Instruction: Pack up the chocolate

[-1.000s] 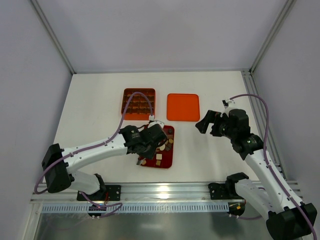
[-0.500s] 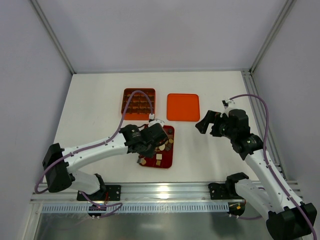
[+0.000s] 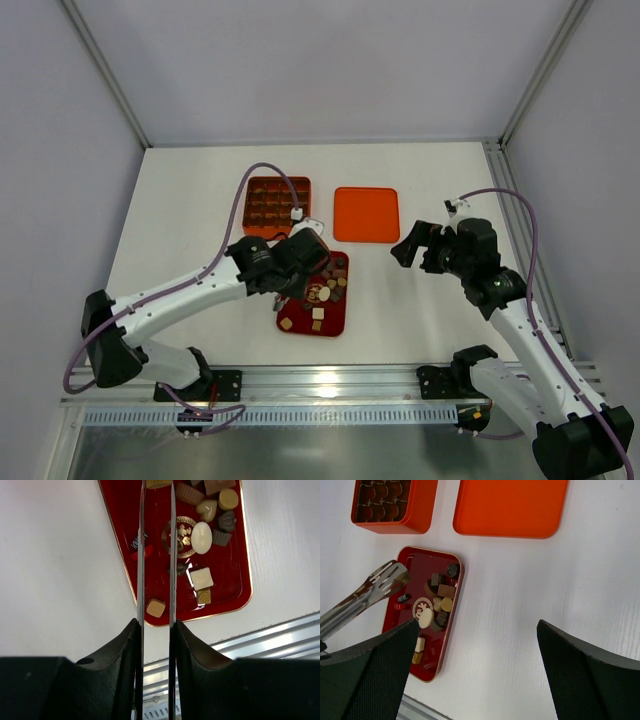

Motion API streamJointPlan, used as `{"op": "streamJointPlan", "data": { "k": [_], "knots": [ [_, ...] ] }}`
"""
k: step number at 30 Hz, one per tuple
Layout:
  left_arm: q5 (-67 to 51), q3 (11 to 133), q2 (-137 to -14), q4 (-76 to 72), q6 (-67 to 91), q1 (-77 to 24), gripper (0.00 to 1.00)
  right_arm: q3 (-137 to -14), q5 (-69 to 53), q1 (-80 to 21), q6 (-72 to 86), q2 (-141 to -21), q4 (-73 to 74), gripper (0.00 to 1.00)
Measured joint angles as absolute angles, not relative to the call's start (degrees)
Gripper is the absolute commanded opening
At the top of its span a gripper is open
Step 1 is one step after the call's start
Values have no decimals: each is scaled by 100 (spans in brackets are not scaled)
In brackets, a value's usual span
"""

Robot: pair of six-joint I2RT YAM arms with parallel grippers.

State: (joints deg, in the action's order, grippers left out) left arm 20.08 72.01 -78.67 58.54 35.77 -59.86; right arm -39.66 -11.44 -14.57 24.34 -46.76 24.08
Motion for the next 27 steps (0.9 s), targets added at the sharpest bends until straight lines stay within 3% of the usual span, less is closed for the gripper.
{"op": "streamJointPlan", "data": {
  "k": [12,27],
  "knots": [
    [2016,8436,-8160,5774,2884,-4399,33,-4051,-1149,-1466,2429,-4694,2432,100],
    [1988,9904,-10278,5413,2143,-2856,33,-4086,-1177,-1468,2412,-4838,2429,100]
  ]
}}
